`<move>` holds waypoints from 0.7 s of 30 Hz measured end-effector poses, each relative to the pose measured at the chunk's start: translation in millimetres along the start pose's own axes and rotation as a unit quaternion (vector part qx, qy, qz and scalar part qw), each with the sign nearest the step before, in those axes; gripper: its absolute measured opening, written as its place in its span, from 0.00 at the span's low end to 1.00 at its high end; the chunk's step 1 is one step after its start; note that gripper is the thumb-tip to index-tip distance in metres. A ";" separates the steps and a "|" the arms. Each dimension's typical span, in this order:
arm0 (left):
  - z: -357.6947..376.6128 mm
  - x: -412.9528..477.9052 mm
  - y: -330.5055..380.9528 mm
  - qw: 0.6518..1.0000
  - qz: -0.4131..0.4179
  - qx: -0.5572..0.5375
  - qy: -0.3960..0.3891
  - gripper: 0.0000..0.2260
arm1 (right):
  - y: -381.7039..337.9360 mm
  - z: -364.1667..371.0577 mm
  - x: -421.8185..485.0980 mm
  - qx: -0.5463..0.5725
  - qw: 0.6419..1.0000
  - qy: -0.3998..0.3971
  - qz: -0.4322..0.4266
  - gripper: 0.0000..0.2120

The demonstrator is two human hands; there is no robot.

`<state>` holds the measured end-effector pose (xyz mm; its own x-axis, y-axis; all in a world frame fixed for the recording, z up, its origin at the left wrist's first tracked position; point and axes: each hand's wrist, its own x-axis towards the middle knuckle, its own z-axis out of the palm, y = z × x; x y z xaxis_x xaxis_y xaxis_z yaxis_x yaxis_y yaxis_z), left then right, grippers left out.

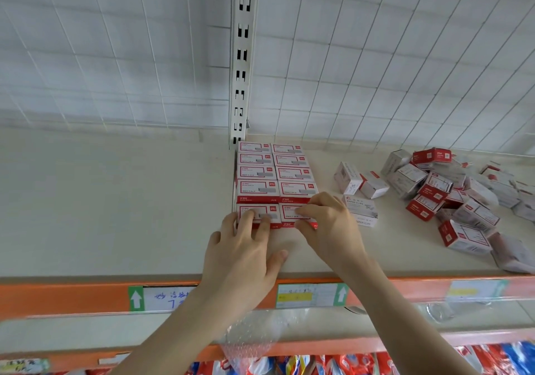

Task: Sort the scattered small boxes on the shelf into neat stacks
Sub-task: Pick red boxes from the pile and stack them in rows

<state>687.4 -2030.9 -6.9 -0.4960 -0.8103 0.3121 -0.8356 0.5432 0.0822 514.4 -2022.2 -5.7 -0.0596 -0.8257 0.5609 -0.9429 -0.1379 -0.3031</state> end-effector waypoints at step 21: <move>-4.9 -0.6 -0.3 0.999 -0.008 -0.004 -0.044 0.27 | -1.9 0.7 -0.1 -0.008 1.000 -0.014 -0.010 0.11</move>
<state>689.1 -2029.5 -2.5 -0.5013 -0.8354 0.2255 -0.8422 0.5309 0.0945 516.4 -2022.3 -5.7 -0.0309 -0.8381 0.5446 -0.9487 -0.1469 -0.2799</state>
